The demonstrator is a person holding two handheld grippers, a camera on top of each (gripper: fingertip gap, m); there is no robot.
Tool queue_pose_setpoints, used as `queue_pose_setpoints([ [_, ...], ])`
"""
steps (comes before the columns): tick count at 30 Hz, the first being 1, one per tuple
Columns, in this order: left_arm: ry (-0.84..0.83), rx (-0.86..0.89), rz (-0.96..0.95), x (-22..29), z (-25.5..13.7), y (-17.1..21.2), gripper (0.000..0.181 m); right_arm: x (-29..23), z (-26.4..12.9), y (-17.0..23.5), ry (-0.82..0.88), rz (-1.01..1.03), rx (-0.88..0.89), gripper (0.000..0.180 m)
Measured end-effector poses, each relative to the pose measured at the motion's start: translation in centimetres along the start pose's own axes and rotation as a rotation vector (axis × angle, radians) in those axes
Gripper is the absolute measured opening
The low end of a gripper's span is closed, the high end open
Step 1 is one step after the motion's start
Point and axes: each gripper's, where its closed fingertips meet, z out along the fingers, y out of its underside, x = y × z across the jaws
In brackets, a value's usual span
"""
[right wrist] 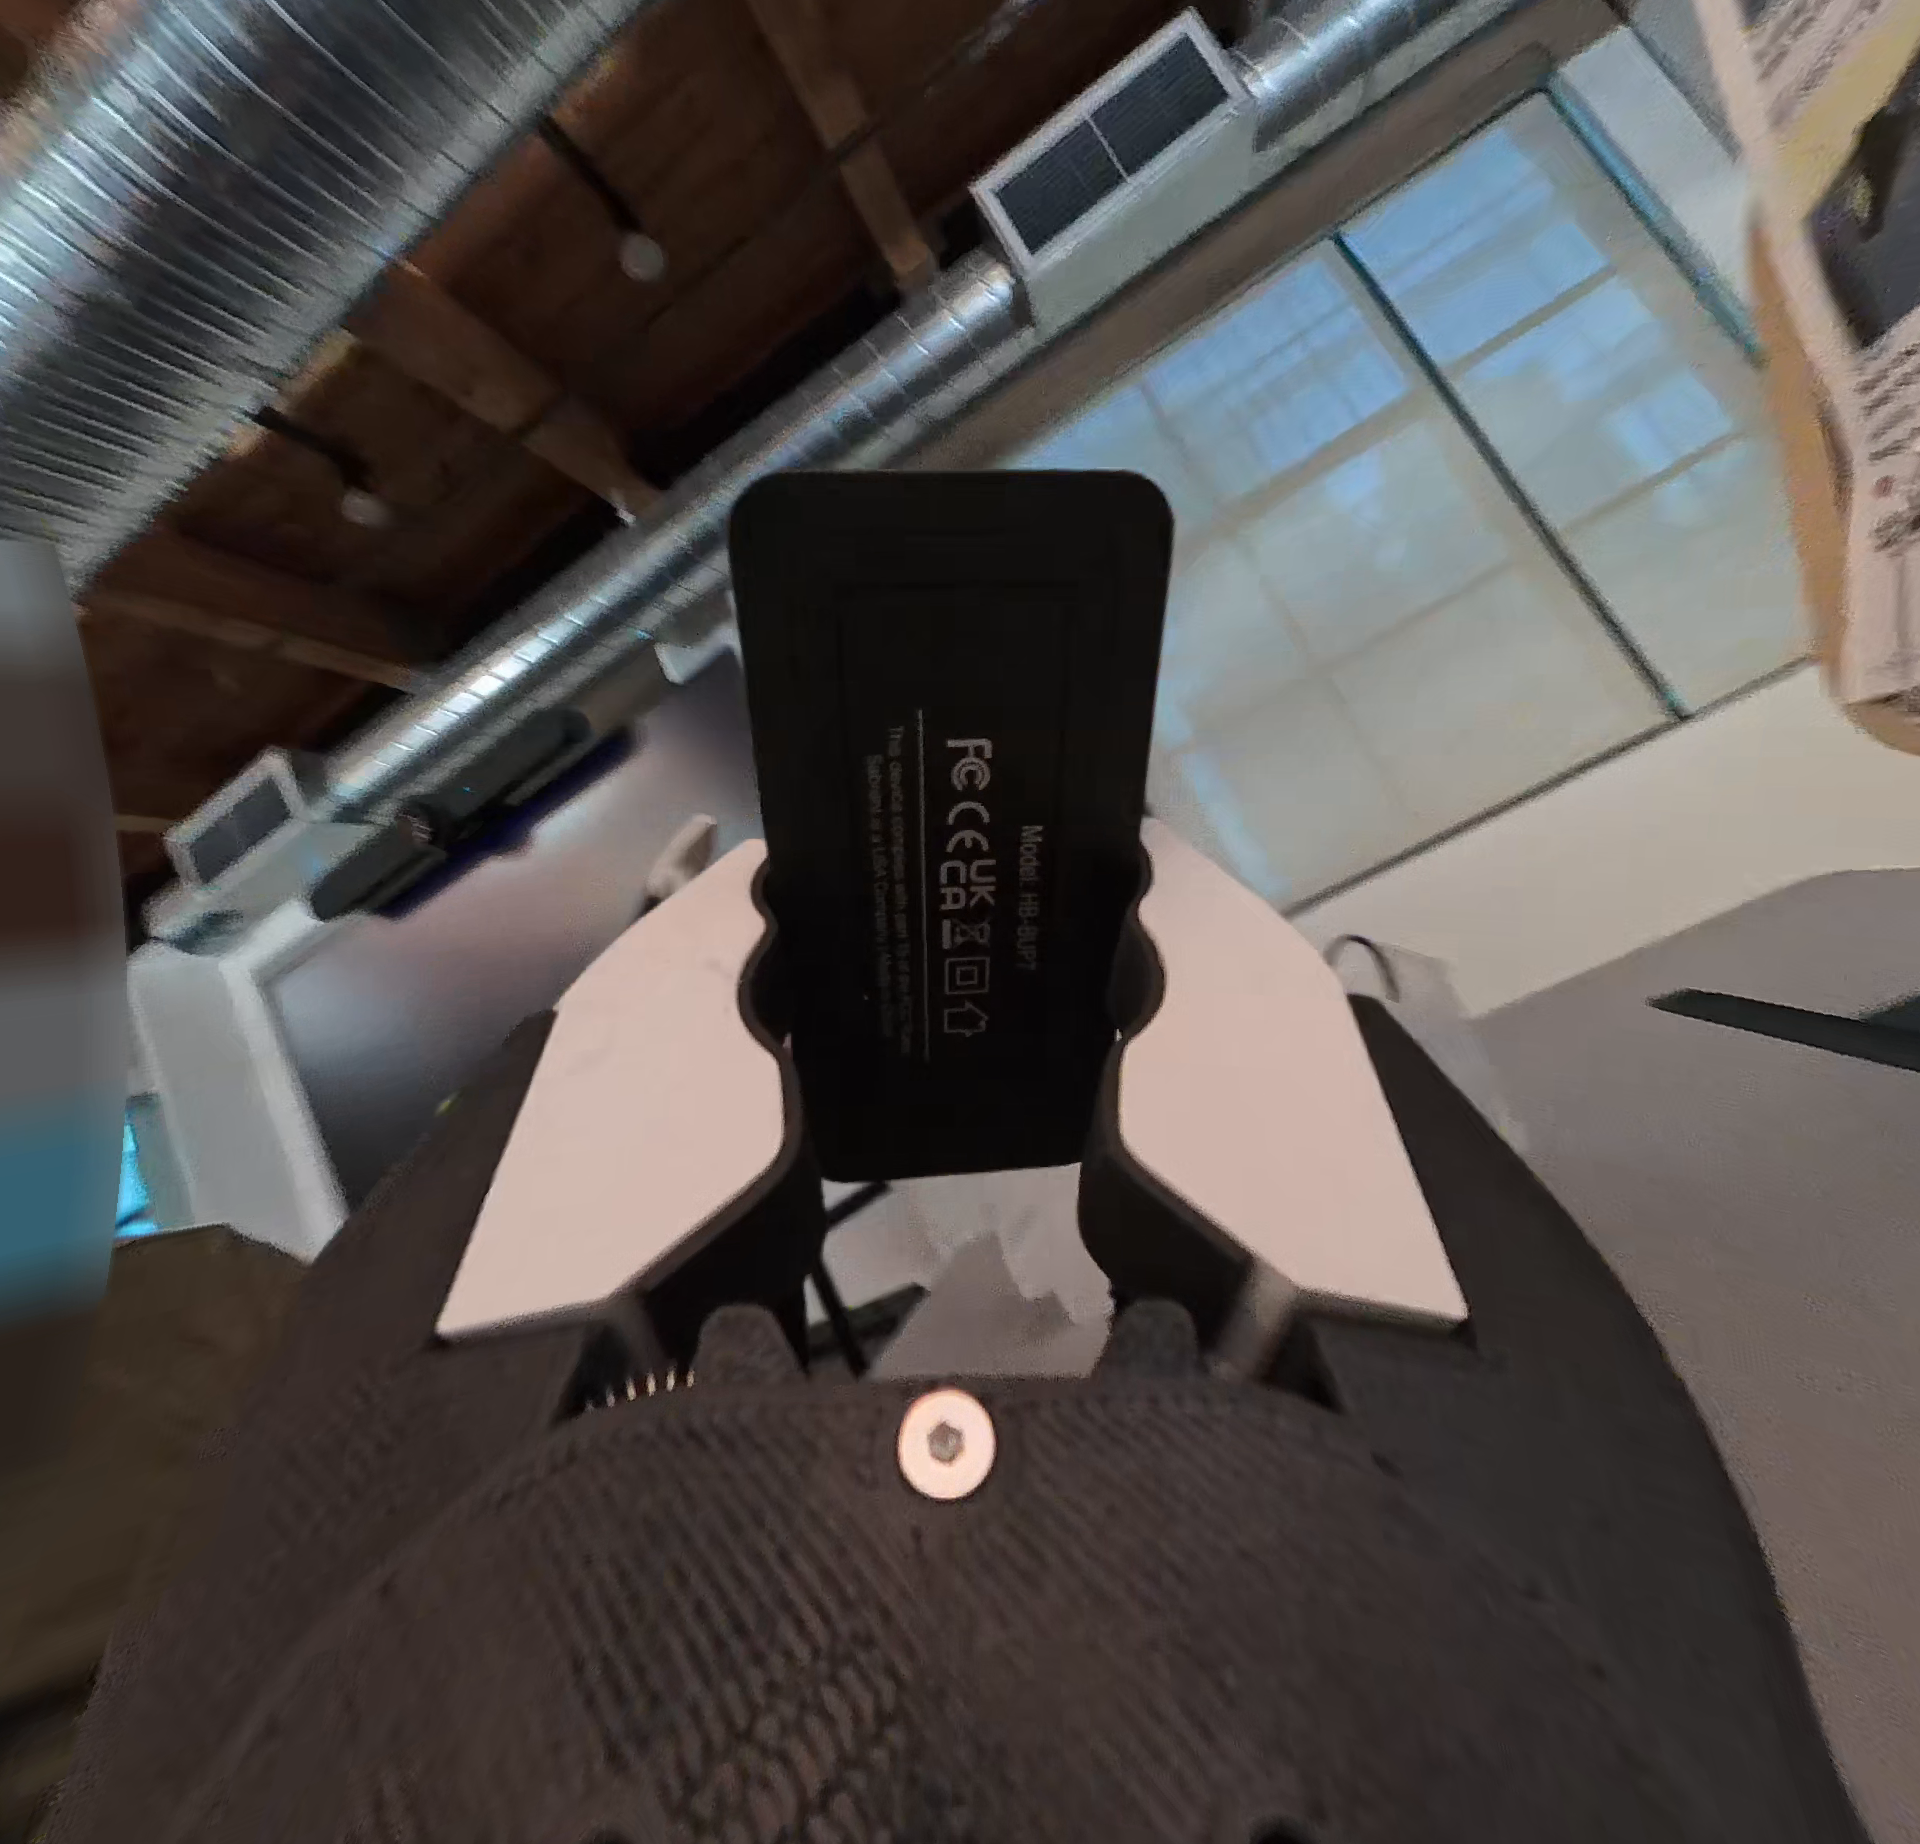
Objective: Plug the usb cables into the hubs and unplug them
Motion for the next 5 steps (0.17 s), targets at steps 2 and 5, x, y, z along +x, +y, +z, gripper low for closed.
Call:
queue_pose_setpoints([
  [2, 0.022, -0.07, -0.103, -1.4, 0.1, 1.7, 0.071, -1.1, -0.2, -0.5, -0.098, 0.04, 0.047, 0.059],
  [5, 0.212, -0.283, -0.314, -0.2, 1.7, 7.8, 0.071, -4.6, 0.3, -0.1, -0.34, 0.13, 0.034, 0.063],
])
